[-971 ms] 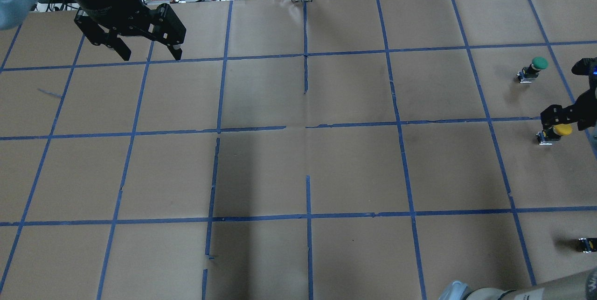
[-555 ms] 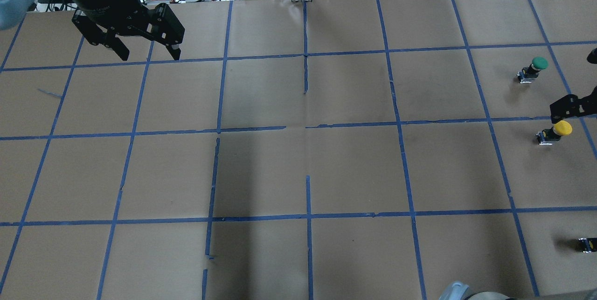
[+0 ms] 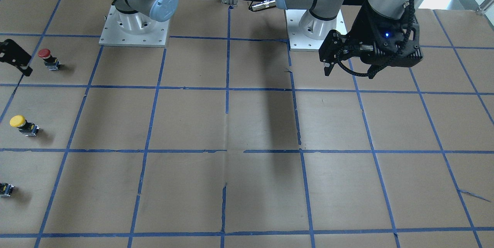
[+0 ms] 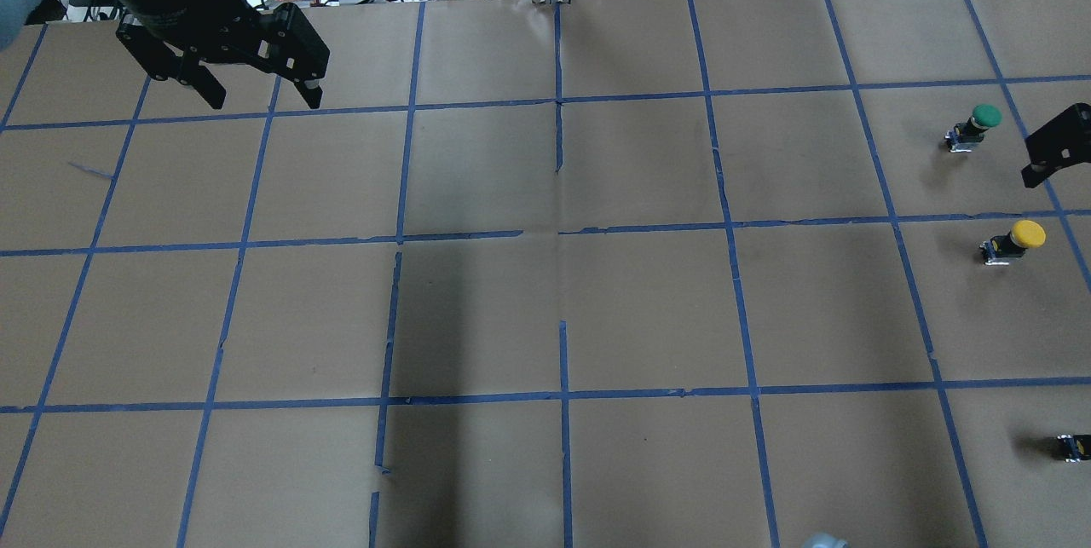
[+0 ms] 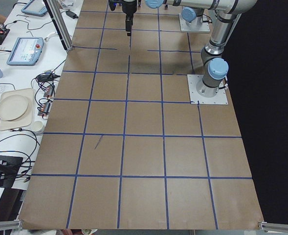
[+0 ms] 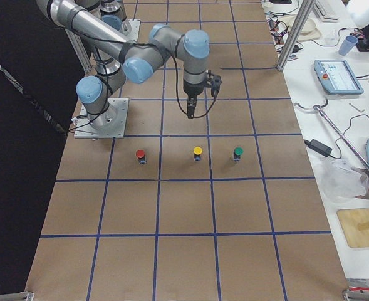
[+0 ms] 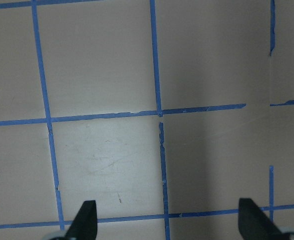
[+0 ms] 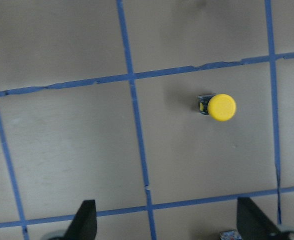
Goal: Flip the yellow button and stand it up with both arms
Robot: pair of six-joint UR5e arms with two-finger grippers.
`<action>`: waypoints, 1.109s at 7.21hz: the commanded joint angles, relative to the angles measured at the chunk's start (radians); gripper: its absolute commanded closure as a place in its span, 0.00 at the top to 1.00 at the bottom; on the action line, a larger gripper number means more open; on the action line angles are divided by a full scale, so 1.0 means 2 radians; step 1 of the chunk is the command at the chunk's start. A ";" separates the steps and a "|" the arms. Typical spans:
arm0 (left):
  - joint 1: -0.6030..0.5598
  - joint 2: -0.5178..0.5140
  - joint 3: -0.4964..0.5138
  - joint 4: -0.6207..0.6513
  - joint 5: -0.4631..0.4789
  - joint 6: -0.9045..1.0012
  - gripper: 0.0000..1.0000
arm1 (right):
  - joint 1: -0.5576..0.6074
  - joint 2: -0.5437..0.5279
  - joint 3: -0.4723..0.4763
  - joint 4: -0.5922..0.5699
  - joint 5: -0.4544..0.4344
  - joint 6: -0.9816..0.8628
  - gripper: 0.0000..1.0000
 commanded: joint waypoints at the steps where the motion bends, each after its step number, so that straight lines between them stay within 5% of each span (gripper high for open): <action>1: 0.001 0.001 0.001 0.004 0.001 0.000 1.00 | 0.118 -0.034 -0.006 0.063 -0.008 0.044 1.00; 4: 0.001 -0.002 0.002 0.005 0.002 0.000 1.00 | 0.259 -0.061 -0.006 0.090 -0.006 0.132 1.00; 8: 0.001 -0.005 -0.002 0.005 0.001 -0.001 1.00 | 0.259 -0.077 -0.010 0.102 0.001 0.193 1.00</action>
